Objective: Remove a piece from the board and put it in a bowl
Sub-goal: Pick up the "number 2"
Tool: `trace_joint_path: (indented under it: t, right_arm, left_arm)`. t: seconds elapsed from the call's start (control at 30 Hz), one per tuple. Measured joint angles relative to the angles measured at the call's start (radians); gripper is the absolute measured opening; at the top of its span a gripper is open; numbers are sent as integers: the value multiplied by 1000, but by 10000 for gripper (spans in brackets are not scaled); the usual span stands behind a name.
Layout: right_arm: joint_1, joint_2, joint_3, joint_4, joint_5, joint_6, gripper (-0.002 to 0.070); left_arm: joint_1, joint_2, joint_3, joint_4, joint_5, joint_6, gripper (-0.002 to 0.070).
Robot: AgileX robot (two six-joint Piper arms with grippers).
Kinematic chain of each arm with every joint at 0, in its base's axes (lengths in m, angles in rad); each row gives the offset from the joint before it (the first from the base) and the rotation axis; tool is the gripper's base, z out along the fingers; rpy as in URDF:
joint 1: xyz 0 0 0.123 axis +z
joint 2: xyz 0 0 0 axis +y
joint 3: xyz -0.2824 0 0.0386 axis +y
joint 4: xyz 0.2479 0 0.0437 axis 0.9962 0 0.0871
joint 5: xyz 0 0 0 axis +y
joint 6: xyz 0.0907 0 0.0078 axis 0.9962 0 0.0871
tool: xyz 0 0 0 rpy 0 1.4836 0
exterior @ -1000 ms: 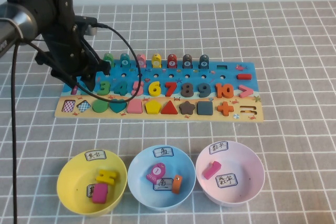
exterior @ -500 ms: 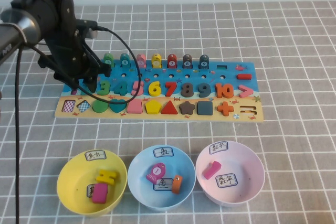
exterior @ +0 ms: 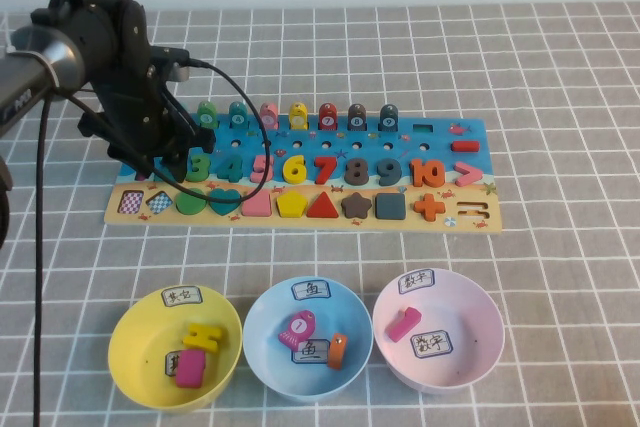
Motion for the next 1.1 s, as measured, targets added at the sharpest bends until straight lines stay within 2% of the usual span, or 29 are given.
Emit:
trace_joint_path:
  t: [0.3,0.63,1.1]
  right_arm:
    - [0,0,0,0,0,0,-17]
    - [0,0,0,0,0,0,-17]
    - [0,0,0,1,0,0,-17]
  left_arm:
    - [0,6,-8,-2,10,0,310]
    - [1,8,-8,0,20,-33,200]
    - [1,6,-8,3,26,-44,183]
